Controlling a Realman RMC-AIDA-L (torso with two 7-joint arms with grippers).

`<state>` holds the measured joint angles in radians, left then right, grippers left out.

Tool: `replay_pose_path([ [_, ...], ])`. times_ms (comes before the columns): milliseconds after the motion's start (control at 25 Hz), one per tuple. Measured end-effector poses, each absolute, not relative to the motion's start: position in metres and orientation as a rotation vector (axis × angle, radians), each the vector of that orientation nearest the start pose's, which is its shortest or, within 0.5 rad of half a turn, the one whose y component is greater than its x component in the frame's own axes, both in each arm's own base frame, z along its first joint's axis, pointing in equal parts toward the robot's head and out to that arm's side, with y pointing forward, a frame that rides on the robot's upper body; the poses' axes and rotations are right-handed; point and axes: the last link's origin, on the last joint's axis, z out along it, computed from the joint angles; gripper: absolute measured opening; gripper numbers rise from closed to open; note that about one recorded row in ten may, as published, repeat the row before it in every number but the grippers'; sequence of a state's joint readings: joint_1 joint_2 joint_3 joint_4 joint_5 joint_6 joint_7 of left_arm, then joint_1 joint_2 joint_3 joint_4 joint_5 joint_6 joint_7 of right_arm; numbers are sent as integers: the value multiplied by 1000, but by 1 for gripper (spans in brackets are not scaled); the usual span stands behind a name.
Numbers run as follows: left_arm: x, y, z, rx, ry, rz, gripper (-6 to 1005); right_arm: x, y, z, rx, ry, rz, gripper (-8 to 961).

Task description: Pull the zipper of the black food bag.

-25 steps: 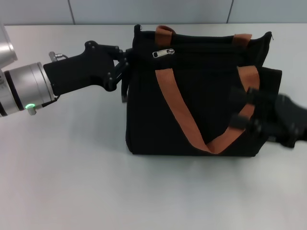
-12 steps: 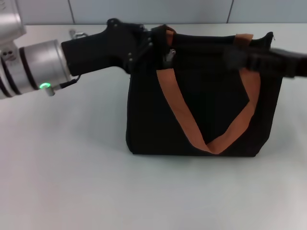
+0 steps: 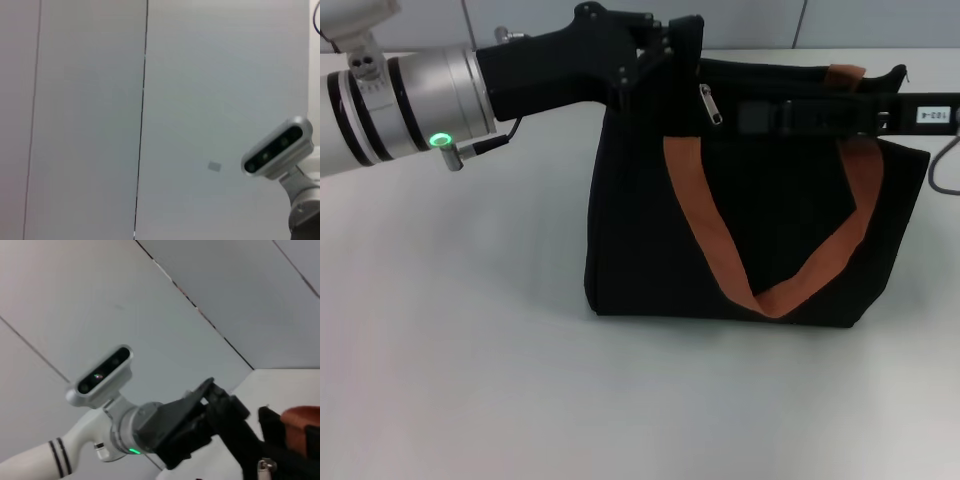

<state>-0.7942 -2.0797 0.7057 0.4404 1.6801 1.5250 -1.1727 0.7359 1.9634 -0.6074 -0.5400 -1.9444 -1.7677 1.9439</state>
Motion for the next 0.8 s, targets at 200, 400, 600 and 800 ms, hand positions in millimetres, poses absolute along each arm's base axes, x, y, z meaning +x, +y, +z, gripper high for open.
replay_pose_path([
  [200, -154, 387, -12, -2631, -270, -1153, 24, 198, 367, 37, -2782, 1244, 1006, 781],
  [400, -152, 387, -12, -2628, -280, -1176, 24, 194, 368, 29, -2808, 1239, 963, 778],
  [600, -149, 385, -16, -2639, -291, -1194, 24, 188, 369, 22, -2824, 1190, 953, 775],
  [800, -147, 385, -18, -2643, -298, -1206, 24, 183, 367, 18, -2844, 1123, 965, 772],
])
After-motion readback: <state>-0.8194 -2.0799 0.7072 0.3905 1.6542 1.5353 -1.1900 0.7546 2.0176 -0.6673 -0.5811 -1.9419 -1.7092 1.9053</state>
